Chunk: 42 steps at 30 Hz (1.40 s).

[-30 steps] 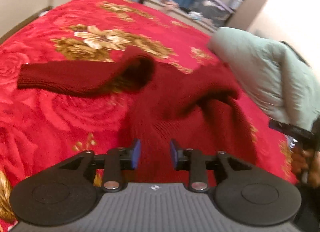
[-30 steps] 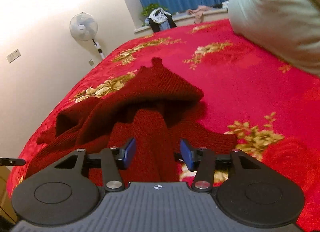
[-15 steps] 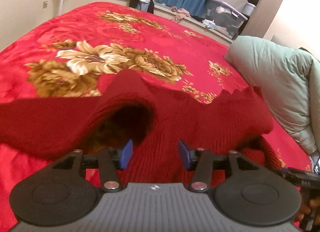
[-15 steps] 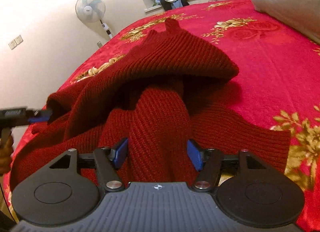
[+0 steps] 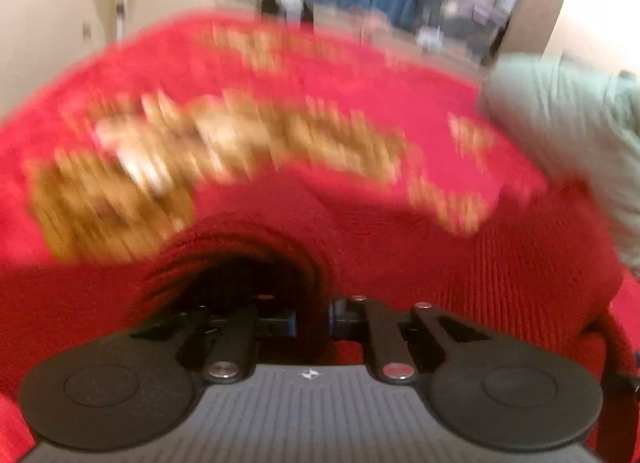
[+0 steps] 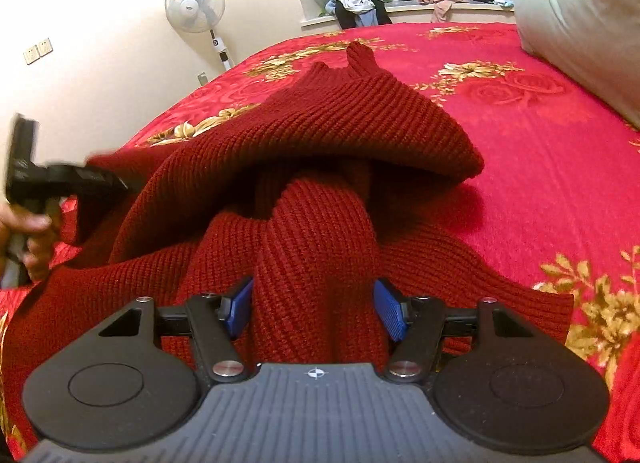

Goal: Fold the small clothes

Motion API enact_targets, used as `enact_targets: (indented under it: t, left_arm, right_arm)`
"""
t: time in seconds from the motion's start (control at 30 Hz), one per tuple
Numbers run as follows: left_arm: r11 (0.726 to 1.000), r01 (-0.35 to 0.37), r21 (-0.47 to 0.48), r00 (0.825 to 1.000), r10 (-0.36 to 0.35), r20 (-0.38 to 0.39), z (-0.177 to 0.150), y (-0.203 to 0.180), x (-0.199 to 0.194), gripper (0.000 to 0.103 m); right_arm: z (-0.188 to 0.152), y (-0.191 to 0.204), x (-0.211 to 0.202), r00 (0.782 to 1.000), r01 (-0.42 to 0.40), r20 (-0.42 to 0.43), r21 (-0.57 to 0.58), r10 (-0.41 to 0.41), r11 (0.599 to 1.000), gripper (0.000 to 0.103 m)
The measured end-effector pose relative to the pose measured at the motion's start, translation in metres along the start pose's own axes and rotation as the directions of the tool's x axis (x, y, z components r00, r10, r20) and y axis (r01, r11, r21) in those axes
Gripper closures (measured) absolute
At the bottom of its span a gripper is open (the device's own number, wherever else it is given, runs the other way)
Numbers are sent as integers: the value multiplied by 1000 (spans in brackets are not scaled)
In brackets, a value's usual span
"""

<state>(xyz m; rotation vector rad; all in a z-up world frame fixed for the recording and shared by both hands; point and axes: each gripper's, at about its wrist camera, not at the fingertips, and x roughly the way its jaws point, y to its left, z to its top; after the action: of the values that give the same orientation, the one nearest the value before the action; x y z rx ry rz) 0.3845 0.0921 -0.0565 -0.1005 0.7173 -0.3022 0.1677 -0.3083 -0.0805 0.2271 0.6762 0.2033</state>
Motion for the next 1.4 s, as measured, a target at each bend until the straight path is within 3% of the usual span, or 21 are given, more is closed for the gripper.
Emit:
enact_targets:
  t: [0.03, 0.07, 0.1, 0.13, 0.17, 0.2, 0.27, 0.3, 0.4, 0.47, 0.63, 0.83, 0.9, 0.97, 1.0, 1.1, 1.17, 1.23, 1.3, 1.4]
  left_arm:
    - [997, -74, -31, 995, 76, 68, 9, 16, -15, 91]
    - [974, -179, -142, 970, 199, 138, 19, 45, -35, 91]
    - [933, -238, -270, 943, 288, 166, 22, 75, -54, 91]
    - [887, -275, -372, 922, 353, 161, 21, 100, -67, 91]
    - [855, -306, -419, 912, 389, 127, 18, 120, -73, 91]
    - [853, -323, -410, 917, 390, 88, 16, 127, -72, 88]
    - [888, -327, -323, 939, 343, -6, 8, 125, -61, 70]
    - [899, -332, -285, 939, 343, -12, 3, 120, -59, 67]
    - [911, -304, -280, 950, 312, -15, -4, 110, -62, 66]
    - [918, -277, -285, 959, 282, -22, -3, 106, -67, 60]
    - [910, -247, -332, 969, 223, -107, -9, 90, -112, 60]
    - [974, -176, -139, 984, 179, 9, -41, 36, -186, 54]
    - [980, -151, -128, 986, 160, 57, -64, 26, -191, 54]
    - [975, -185, -123, 983, 181, -43, -76, 19, -178, 57]
    - [976, -182, -118, 983, 180, -25, -78, 16, -177, 57]
    - [974, -225, 6, 974, 225, 7, -82, 3, -171, 56]
    - [967, -254, 28, 967, 254, -8, -83, 3, -165, 56]
    - [971, -241, -8, 971, 241, -14, -81, 9, -163, 56]
    - [970, -240, -26, 971, 240, -9, -78, 13, -162, 56]
    - [970, -241, -24, 970, 241, 8, -71, 19, -163, 56]
  right_arm:
    - [0, -1, 0, 1000, 1, 1, 3, -1, 1000, 38]
    - [1, -2, 0, 1000, 2, 4, 7, -2, 1000, 38]
    - [1, -3, 0, 1000, 4, 6, 12, -4, 1000, 38]
    - [2, -3, -1, 1000, 4, 10, 18, -4, 1000, 38]
    - [2, -3, -1, 1000, 1, 11, 22, -1, 1000, 38]
    - [2, -2, 0, 1000, -15, 4, 22, 14, 1000, 38]
    - [0, 1, 2, 999, -33, -5, 12, 33, 999, 38]
    - [-1, 3, 3, 1000, -26, -9, -2, 26, 1000, 38]
    - [-2, 4, 6, 999, -23, -32, 2, 24, 1000, 38]
    - [0, 4, 5, 999, -34, -35, 9, 34, 999, 38]
    - [11, -10, -5, 1000, -22, 5, 44, 22, 999, 38]
    - [23, -25, -17, 994, 82, 65, 56, -85, 995, 37]
    - [26, -33, -17, 986, 143, 78, 71, -148, 987, 37]
    - [26, -41, -10, 975, 212, 56, 69, -216, 975, 37]
    - [26, -46, -2, 970, 239, 22, 61, -240, 969, 37]
    - [22, -61, 21, 968, 247, -58, 58, -244, 967, 37]
    - [21, -65, 36, 962, 267, -71, 25, -265, 963, 37]
    - [20, -65, 48, 961, 266, -80, -15, -266, 964, 46]
    - [22, -61, 53, 971, 230, -58, -57, -233, 972, 89]
    - [48, -61, 52, 979, 194, -44, -83, -198, 977, 94]
